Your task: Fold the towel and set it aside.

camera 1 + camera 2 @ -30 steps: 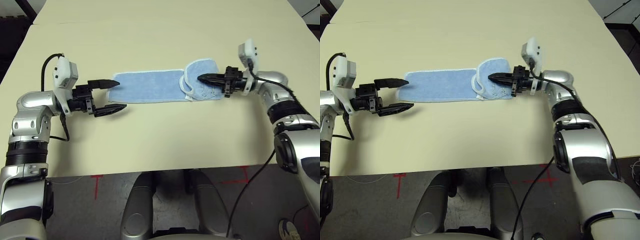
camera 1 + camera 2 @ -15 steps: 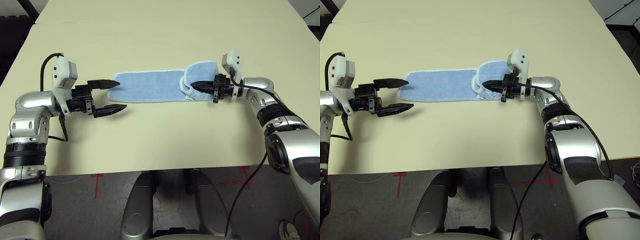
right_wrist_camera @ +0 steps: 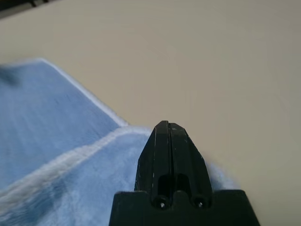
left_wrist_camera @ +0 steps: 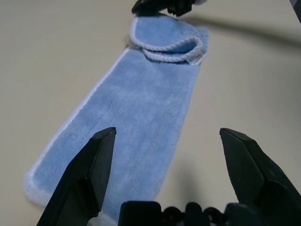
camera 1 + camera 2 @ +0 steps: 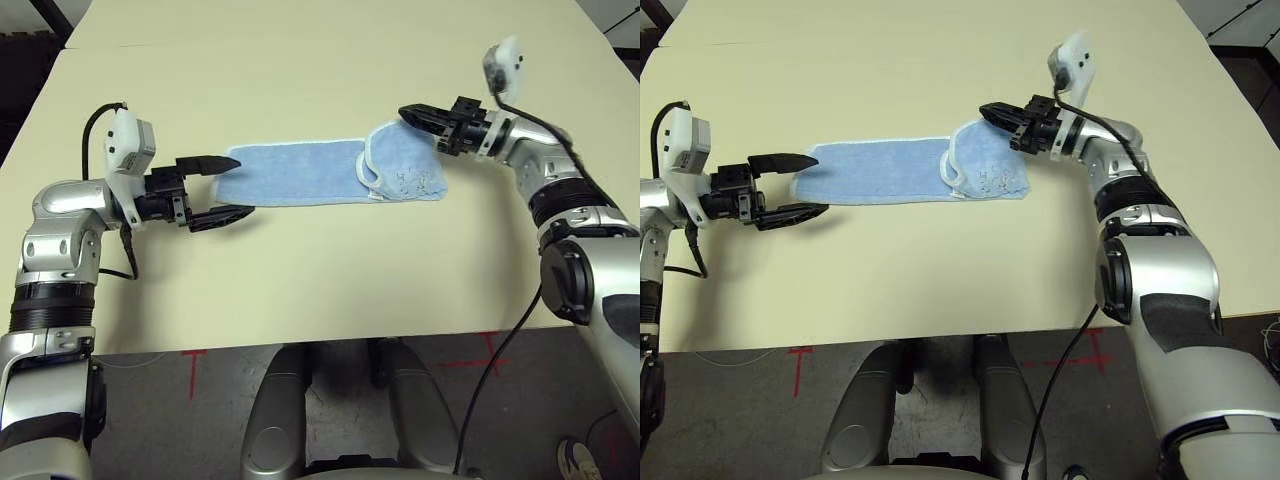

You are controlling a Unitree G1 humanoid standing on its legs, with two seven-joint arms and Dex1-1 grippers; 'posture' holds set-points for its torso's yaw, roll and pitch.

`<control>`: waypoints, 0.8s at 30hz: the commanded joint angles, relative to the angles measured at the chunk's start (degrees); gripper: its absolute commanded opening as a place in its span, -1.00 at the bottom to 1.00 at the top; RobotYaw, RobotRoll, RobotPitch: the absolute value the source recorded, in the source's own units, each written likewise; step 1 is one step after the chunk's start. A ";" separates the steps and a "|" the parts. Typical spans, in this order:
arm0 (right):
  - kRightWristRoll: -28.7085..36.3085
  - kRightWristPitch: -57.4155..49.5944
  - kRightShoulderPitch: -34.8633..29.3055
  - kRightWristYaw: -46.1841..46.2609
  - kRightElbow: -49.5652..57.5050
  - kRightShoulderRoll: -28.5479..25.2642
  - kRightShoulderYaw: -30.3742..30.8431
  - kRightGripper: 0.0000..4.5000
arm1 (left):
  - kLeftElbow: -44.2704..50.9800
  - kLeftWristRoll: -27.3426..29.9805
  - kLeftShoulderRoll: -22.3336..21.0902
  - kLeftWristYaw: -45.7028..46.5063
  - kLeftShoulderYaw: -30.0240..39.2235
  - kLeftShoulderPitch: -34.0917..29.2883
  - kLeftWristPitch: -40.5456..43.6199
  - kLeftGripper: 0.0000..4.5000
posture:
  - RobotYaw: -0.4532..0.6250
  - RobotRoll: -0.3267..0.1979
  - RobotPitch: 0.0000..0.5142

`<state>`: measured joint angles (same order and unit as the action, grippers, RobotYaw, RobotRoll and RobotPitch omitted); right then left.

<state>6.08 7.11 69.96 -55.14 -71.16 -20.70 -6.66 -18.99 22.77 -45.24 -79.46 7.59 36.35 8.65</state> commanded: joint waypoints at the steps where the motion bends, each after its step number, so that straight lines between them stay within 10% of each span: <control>1: -2.76 -0.27 -3.08 2.45 -1.36 0.40 1.76 -0.99 | -0.04 -0.11 -0.13 -0.32 -0.72 -0.48 -0.07 1.00 | 0.06 0.25 0.23; 11: -1.35 1.69 -5.56 2.43 -0.58 0.87 -0.45 -0.99 | -0.42 -0.21 -0.27 -0.18 -0.64 -0.16 -0.09 1.00 | 0.05 0.25 0.22; 24: 7.64 1.43 -9.37 -28.78 14.17 -10.99 -2.75 -0.99 | -3.51 -0.84 1.01 0.53 -1.04 1.38 -2.15 1.00 | -0.03 0.25 0.16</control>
<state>13.13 8.71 63.60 -79.87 -59.06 -30.69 -10.35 -21.62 22.48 -44.71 -78.71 7.41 37.85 7.31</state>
